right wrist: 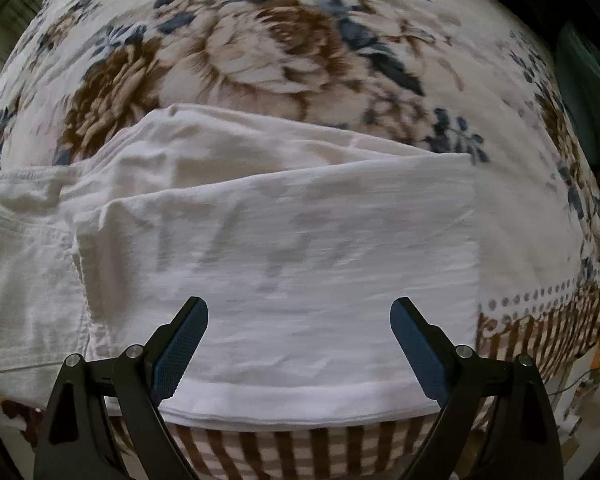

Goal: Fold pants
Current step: 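Lift the waistband end with the left gripper and fold it over the bundle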

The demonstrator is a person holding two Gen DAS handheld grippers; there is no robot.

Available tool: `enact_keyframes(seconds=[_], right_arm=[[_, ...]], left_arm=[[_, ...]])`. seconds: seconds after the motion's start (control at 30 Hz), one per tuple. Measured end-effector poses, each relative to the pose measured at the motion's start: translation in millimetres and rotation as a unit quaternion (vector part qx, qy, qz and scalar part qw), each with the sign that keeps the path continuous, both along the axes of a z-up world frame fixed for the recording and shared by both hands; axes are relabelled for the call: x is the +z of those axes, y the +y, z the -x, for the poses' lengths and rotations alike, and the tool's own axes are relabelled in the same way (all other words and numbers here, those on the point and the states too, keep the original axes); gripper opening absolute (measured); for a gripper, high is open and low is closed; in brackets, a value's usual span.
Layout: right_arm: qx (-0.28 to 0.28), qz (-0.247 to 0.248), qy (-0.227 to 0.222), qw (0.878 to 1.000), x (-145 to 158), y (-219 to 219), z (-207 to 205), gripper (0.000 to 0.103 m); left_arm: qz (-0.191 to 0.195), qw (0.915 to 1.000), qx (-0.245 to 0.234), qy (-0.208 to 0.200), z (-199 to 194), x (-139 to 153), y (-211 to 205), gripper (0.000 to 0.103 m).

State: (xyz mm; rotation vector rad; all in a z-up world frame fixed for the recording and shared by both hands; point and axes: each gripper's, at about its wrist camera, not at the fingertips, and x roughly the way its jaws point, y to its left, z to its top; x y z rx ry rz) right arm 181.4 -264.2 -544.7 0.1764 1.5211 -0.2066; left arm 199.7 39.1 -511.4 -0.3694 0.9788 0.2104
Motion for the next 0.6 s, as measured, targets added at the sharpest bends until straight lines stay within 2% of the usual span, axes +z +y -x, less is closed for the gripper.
enact_keyframes(seconds=[0.17,0.33,0.47,0.6], right_arm=[[-0.023,-0.014,-0.007,1.0,10.9,-51.1,15.8,0.095],[-0.048,-0.04,-0.009,0.998,0.5,-91.4,32.9,0.095],[-0.07,0.016,0.007,0.997,-0.5,-140.2,59.3,0.095],[-0.106,0.033,0.019,0.994,-9.6,-189.5,82.6,0.095]], left_arm=[[-0.026,0.9978,-0.061,-0.011,2.1,20.2,-57.3,0.014],[-0.035,0.9935,-0.108,-0.008,4.7,24.4,-118.2,0.014],[-0.044,0.9883,-0.146,-0.001,6.7,14.2,-169.3,0.013],[-0.043,0.983,-0.178,0.017,5.7,-5.8,-212.4,0.013]])
